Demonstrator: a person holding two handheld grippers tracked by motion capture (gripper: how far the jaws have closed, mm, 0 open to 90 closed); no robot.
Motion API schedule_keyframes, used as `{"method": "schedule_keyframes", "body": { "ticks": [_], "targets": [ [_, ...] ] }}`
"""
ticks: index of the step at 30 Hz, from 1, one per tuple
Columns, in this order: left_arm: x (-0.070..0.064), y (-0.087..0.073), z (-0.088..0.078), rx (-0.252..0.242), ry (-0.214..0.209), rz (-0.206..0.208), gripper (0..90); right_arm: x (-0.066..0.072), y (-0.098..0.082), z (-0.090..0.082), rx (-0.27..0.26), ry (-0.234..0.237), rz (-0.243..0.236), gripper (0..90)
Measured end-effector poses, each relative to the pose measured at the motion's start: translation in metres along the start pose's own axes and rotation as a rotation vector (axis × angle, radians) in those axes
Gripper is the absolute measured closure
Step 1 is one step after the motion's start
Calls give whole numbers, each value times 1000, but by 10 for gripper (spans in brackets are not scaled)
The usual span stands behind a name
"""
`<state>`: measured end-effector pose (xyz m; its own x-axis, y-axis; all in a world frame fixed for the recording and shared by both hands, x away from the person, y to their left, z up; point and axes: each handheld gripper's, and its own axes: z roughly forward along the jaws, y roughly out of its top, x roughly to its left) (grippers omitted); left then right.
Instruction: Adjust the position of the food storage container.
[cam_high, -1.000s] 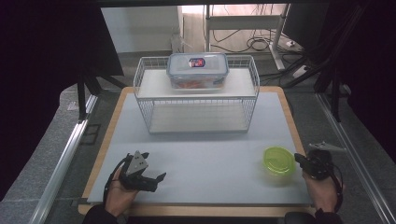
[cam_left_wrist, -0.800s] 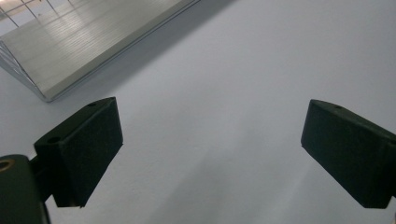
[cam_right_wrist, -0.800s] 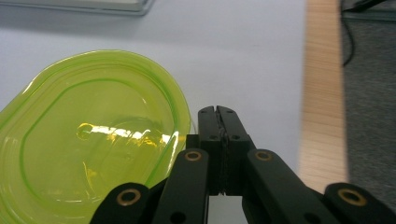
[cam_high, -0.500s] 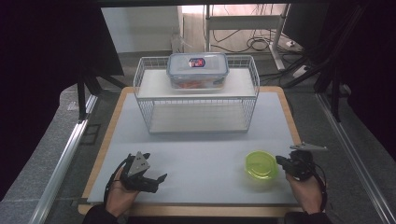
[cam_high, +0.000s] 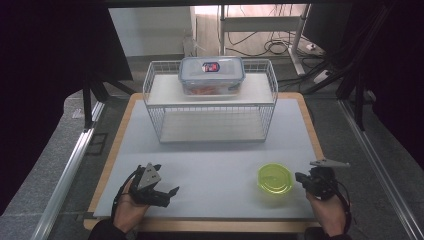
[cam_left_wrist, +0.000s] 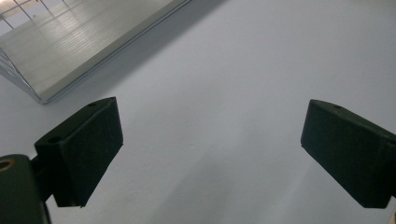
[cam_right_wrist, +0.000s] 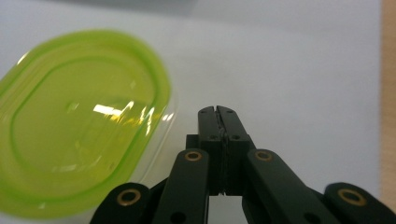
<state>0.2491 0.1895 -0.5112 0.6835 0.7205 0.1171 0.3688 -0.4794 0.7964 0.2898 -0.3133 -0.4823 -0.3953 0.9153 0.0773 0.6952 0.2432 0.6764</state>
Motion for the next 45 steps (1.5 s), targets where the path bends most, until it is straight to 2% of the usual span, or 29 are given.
{"method": "schedule_keyframes", "body": {
  "ticks": [1,2,5,7,15,16,23,25,27,29,39,45],
  "targets": [
    [0,0,0,0,0,0,55,0,0,0,0,0,0,895],
    [0,0,0,1,0,1,55,8,-5,2,28,15,-14,895],
    [-1,0,0,2,0,3,55,14,-7,5,49,22,-31,896],
    [0,0,0,6,0,6,54,20,-7,10,66,47,-35,896],
    [-1,0,2,15,-2,6,54,27,-4,23,80,106,-32,895],
    [-1,0,2,17,-4,4,54,31,-1,27,76,129,-40,895],
    [-1,0,3,18,-4,5,54,42,9,41,71,189,-60,895],
    [-1,-1,3,22,-3,6,54,51,13,47,83,221,-67,895],
    [-1,-1,3,25,-3,9,54,53,13,49,86,234,-72,895],
    [-1,-1,3,27,-3,10,54,63,17,56,96,258,-87,895],
    [-1,-1,3,28,-4,11,53,85,30,77,109,309,-124,890],
    [-1,-1,4,29,-4,13,52,104,39,89,117,346,-166,888]
  ]
}}
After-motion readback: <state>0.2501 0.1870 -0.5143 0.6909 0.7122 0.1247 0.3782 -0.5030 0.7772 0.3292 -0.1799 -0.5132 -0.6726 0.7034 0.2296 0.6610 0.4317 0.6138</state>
